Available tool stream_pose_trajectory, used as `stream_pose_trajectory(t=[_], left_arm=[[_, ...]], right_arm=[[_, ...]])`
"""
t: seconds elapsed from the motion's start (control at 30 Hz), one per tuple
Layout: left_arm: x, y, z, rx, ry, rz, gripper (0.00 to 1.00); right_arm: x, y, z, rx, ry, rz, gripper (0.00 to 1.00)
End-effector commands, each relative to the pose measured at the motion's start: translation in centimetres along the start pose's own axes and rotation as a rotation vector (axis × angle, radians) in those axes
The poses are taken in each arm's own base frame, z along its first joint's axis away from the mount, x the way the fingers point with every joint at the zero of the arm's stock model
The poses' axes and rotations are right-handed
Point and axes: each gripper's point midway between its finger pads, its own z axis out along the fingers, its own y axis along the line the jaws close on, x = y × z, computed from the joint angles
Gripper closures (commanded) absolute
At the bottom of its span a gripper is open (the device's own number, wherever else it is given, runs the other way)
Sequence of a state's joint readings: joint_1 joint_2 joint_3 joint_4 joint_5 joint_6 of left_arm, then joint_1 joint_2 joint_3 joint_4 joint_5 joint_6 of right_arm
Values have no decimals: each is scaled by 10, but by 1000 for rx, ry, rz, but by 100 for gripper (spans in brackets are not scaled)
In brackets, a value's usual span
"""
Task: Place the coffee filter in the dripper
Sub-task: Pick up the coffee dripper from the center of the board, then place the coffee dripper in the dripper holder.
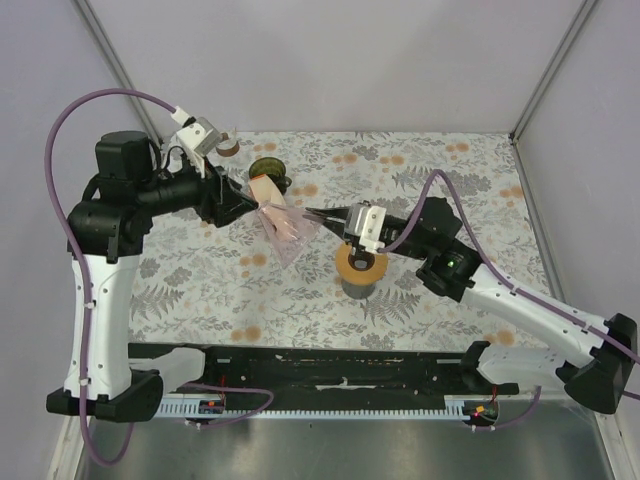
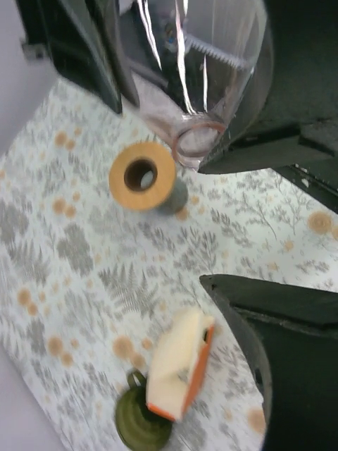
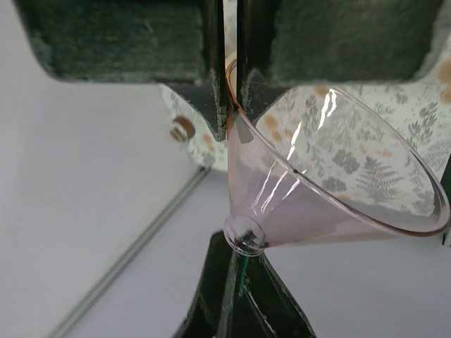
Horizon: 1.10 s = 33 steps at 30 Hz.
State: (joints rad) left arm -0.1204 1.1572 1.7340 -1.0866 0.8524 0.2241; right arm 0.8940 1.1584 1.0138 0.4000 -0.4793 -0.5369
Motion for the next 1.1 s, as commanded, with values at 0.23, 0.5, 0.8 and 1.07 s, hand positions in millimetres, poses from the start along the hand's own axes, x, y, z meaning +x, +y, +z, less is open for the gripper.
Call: stream_pose_trajectory(t=[0.23, 0.5, 0.8, 1.07], left_arm=[[-5, 90, -26, -540, -14, 52, 38], [7, 63, 6, -415, 76, 81, 36], [24, -18, 76, -125, 179, 218, 36], [21, -62, 122, 53, 121, 118, 25]], right_arm=[[30, -47, -97, 315, 690, 390, 100], [44, -25, -143, 260, 988, 696, 100], [76, 5, -162, 183, 1161, 980, 100], [107, 28, -164, 143, 1294, 1156, 100]])
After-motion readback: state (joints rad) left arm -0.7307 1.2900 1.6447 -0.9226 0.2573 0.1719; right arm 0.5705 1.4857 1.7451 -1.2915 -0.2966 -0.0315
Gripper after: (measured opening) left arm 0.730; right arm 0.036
